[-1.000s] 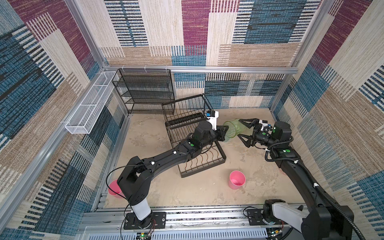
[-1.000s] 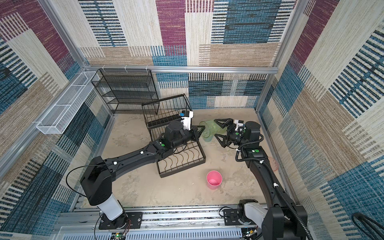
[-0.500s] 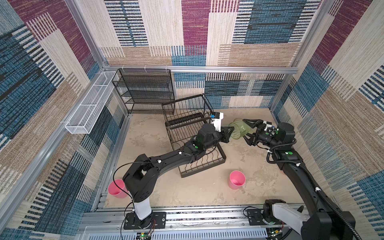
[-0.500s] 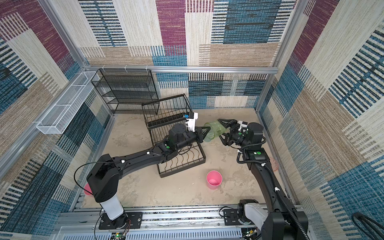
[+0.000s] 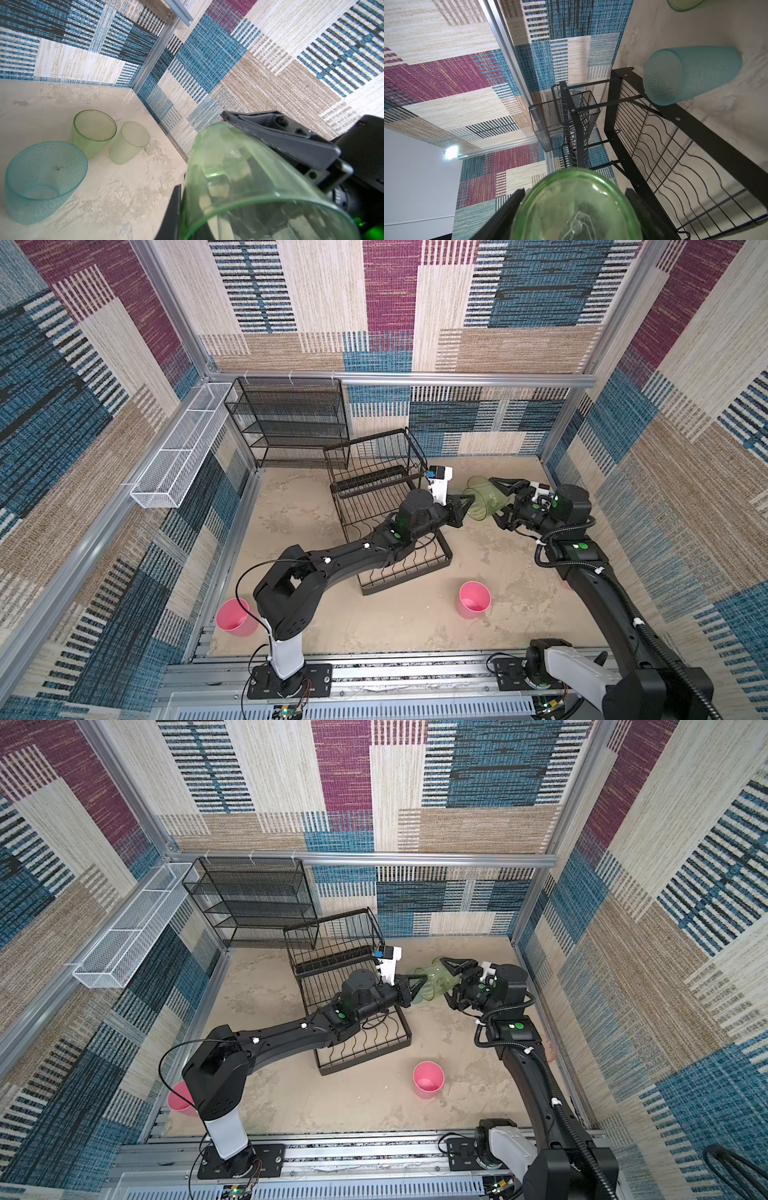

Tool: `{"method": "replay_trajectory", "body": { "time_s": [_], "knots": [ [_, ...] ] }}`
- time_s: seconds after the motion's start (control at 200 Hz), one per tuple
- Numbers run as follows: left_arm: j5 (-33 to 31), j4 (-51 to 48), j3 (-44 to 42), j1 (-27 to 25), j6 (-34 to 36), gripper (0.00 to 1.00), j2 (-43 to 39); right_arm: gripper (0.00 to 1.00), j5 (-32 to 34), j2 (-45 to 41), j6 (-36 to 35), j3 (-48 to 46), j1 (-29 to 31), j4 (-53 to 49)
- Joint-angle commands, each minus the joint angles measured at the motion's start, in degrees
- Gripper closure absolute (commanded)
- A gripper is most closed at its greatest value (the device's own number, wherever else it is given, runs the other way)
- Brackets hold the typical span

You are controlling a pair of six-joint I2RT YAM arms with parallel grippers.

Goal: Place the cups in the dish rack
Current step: 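Close the right gripper on the green cup while the left gripper opens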

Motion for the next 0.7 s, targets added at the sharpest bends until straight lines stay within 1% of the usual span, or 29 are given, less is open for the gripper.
{"method": "replay_trajectory", "body": {
  "time_s": [0.0,0.08,0.24,0.346,0.396,0.501,0.576,0.656,0.696],
  "knots": [
    [0.9,0.6,0.3,0.0,0.0,0.79,-0.1,0.35,3.3,-0.4,-2.6,1.3,0.0,0.4],
    [0.5,0.1,0.1,0.0,0.1,0.70,-0.5,0.35,4.5,-0.5,-3.8,1.7,0.0,0.1],
    [-0.4,-2.5,-1.0,0.3,0.3,0.57,-2.1,0.37,7.5,-0.7,-7.7,2.5,0.0,-0.8],
    [-1.4,-5.5,-2.3,0.9,-0.3,0.51,-4.0,0.37,10.1,-1.0,-11.8,3.0,0.0,-1.5],
    [-2.1,-8.6,-2.6,1.1,-0.2,0.49,-5.3,0.37,11.5,-1.1,-14.0,3.2,0.1,-1.8],
    [-3.7,-16.7,-3.4,2.1,0.3,0.42,-8.3,0.37,15.2,-2.0,-19.9,3.1,0.1,-1.7],
    [-4.9,-22.1,-4.4,3.0,0.3,0.38,-10.9,0.37,17.0,-2.8,-23.8,2.4,0.5,-0.1],
    [-5.1,-28.8,-4.6,4.3,0.5,0.33,-13.4,0.37,20.2,-3.5,-28.6,2.0,1.9,1.1],
    [-4.8,-32.7,-4.1,5.0,0.9,0.28,-14.3,0.37,22.3,-3.9,-31.3,1.6,3.4,1.6]
  ]
}}
